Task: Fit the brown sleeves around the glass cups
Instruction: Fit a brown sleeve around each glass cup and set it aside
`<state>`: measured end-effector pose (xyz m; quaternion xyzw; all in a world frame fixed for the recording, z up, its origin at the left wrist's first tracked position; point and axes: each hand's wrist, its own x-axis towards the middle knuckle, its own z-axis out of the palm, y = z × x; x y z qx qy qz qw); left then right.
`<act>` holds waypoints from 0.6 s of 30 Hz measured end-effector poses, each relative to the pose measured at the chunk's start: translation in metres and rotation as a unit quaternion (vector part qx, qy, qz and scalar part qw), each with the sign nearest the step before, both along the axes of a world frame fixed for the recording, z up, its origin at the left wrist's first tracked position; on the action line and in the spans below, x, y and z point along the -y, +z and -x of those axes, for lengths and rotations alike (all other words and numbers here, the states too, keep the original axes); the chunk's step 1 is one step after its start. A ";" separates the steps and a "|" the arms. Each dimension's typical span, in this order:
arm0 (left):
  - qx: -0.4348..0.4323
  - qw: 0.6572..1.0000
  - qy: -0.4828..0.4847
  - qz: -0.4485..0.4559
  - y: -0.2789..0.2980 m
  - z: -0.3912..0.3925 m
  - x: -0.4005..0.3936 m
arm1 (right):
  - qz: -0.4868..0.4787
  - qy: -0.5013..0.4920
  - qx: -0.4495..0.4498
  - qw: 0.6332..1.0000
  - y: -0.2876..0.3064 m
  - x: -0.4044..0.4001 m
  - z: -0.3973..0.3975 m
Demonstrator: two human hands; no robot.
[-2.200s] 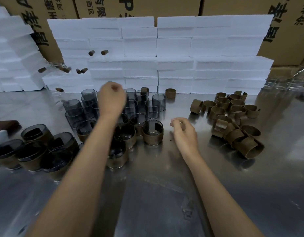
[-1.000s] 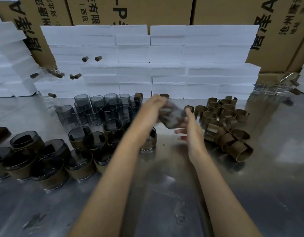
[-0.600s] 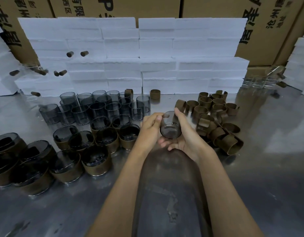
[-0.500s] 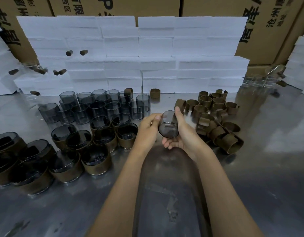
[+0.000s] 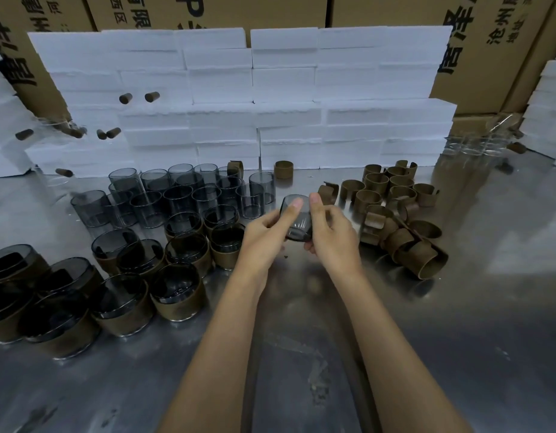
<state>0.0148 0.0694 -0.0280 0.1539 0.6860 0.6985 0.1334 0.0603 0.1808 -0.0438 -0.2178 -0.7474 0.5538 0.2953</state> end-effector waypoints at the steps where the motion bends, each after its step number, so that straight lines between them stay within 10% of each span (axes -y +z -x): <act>1: 0.004 1.000 0.008 -0.018 0.000 0.001 0.000 | 0.040 0.003 0.004 0.999 0.001 0.000 0.001; 7: 0.030 0.998 -0.027 -0.038 0.000 -0.006 -0.008 | 0.172 0.143 0.042 0.974 0.009 -0.005 -0.001; 14: -0.085 0.991 0.032 0.100 -0.005 -0.008 -0.013 | 0.121 0.087 0.016 0.989 0.004 -0.002 -0.001; 18: -0.115 0.989 0.091 0.034 -0.011 0.000 -0.014 | 0.095 0.085 0.013 0.992 0.001 -0.001 0.000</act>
